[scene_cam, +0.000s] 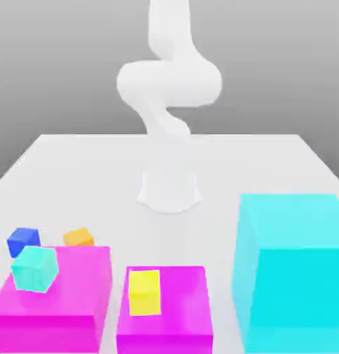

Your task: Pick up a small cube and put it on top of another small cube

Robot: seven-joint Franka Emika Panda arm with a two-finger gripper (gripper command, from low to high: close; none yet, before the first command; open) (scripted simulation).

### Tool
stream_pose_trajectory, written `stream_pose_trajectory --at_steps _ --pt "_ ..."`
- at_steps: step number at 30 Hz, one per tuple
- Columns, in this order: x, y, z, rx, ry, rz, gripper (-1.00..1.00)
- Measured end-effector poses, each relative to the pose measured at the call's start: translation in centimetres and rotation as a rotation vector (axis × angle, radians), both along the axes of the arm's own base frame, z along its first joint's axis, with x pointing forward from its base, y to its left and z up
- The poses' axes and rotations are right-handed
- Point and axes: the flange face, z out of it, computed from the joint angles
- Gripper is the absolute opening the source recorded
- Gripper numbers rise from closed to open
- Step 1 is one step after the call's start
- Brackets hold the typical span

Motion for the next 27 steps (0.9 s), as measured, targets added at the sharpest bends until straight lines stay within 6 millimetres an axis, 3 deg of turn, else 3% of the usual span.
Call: stream_pose_trajectory --at_steps 6,13,20,24,27 --pt "4.0 -7.5 -9.0 0.067 0.130 -0.287 0.00" --pt "4.0 -16.9 -20.0 0.172 0.260 -0.612 0.00" --pt "-0.4 -25.0 -31.0 0.308 0.373 -0.932 0.00" --pt "-4.5 -28.3 -37.0 0.400 0.429 -1.112 0.00" --pt "-8.5 -30.5 -41.3 0.482 0.464 -1.263 0.00"
